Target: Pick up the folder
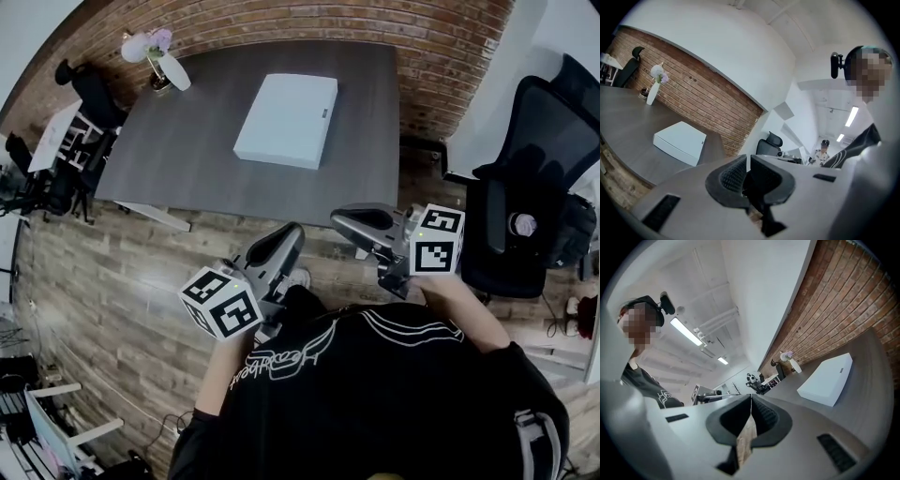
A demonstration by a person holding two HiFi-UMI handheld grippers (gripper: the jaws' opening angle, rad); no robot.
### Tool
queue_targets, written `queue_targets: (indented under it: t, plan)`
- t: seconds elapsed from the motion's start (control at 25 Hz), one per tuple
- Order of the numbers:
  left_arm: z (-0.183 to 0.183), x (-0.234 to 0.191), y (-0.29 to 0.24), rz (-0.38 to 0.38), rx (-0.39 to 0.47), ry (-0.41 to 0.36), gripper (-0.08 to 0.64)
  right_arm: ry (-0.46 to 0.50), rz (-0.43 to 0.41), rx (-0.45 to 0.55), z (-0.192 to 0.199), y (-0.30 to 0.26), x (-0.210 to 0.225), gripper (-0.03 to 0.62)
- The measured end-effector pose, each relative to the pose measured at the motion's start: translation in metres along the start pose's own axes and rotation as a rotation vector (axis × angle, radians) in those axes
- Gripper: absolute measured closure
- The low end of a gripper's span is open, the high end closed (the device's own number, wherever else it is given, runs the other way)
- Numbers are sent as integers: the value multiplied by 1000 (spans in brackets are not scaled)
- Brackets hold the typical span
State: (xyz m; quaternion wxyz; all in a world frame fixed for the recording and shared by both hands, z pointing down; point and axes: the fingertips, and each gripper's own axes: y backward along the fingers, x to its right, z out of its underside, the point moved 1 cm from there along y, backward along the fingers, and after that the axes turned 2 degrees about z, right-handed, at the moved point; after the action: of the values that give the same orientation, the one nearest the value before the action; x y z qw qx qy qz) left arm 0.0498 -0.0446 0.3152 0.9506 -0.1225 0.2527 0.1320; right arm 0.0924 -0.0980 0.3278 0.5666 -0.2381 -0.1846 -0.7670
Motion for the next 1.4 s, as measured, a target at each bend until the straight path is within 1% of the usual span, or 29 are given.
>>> queue_targets:
  t: [0.08, 0.2, 0.28, 0.4, 0.52, 0.8, 1.04, 1.24, 1.32, 1.4]
  plan:
    - [-21, -32, -1, 10, -16, 10, 554, -22, 34, 19, -13, -24, 17, 595]
    - [-54, -81, -1, 6, -46, -8, 554, -41, 84, 49, -35, -61, 42, 595]
    - [-73, -110, -3, 14, -63, -2, 554, -51, 119, 70, -49, -82, 57, 595]
    - [-96, -146, -11, 57, -86, 19, 552, -62, 167, 106, -67, -107, 79, 596]
    - [-111, -174, -19, 103, -117, 17, 552, -74, 224, 140, -77, -124, 99, 595]
    - [-127, -231, -36, 157, -191, 15, 552, -105, 369, 222, -84, -139, 140, 595]
    - [-136, -277, -53, 178, -214, 48, 552, -141, 477, 277, -84, -137, 172, 595]
    - [-138, -313, -63, 177, -231, 74, 549, -169, 604, 289, -76, -126, 202, 594]
    - [-135, -326, -66, 182, -241, 88, 526, -185, 651, 288, -69, -121, 215, 592]
    - [-131, -341, -70, 185, -253, 113, 461, -198, 693, 280, -62, -116, 230, 585]
